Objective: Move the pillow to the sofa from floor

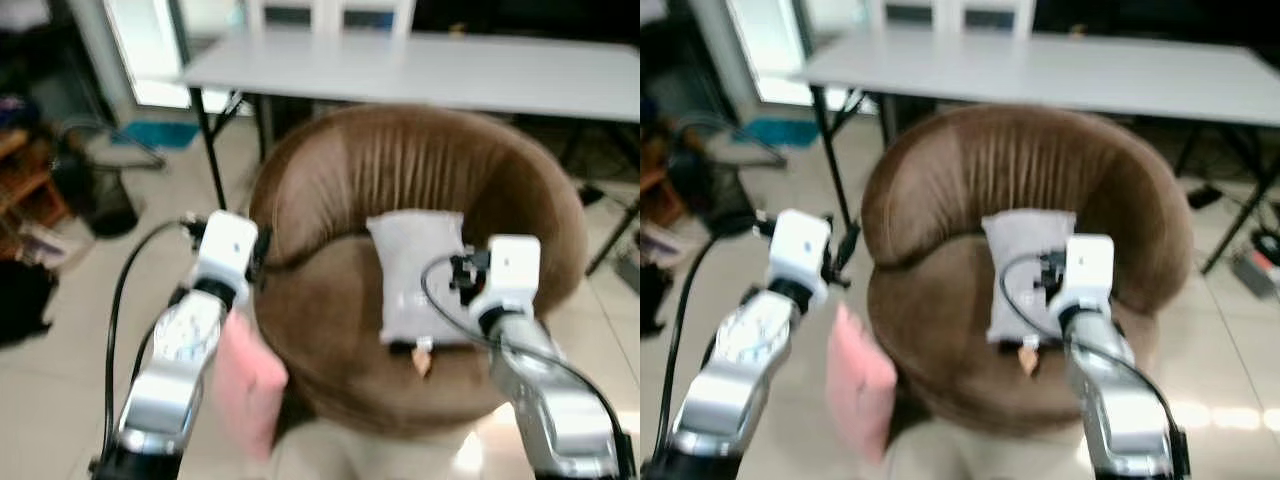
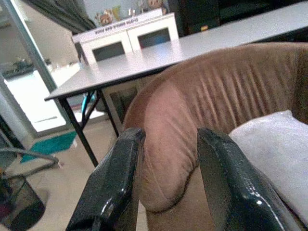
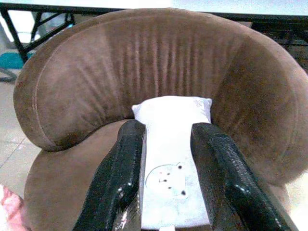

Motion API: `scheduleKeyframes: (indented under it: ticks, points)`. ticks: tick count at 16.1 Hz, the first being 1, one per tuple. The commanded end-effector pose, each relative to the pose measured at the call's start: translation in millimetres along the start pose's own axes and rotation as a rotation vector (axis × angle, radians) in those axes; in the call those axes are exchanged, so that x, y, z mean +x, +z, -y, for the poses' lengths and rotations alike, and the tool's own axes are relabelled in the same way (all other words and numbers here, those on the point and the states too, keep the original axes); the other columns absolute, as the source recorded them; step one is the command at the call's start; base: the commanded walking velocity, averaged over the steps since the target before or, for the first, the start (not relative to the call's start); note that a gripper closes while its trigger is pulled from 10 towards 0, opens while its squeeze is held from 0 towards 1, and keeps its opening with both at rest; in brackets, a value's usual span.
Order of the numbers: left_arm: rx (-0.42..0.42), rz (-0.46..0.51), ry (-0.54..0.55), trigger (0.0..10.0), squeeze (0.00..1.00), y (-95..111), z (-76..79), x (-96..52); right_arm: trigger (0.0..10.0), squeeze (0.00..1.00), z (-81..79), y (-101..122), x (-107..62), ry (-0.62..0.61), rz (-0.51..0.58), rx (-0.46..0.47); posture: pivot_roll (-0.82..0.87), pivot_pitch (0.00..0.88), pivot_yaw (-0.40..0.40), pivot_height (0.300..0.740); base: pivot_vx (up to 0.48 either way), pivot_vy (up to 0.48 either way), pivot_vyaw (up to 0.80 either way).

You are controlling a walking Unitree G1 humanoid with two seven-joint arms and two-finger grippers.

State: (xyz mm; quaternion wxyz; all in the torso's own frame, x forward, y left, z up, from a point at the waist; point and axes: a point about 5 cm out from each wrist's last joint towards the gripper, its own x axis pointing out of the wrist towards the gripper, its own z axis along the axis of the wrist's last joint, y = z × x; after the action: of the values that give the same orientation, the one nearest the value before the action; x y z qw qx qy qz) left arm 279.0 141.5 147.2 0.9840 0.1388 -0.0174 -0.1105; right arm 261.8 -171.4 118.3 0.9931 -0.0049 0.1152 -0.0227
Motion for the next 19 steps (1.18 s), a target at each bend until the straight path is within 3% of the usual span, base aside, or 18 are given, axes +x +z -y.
scheduleKeyframes:
  ticks: [1,19]
  points:
    - [0.016,-0.012,0.034,10.0,0.00,-1.5,-9.4,-0.8,10.0,0.00,-6.1,1.5,1.2,0.017,-0.003,0.007,-0.02,0.000,-0.011,0.740,0.000,0.480,-0.80]
    - [0.044,-0.021,-0.008,10.0,0.00,-4.5,-8.9,0.1,10.0,0.00,-7.4,-1.7,-0.8,0.004,-0.021,0.025,-0.02,0.010,0.013,0.740,0.000,0.480,-0.80]
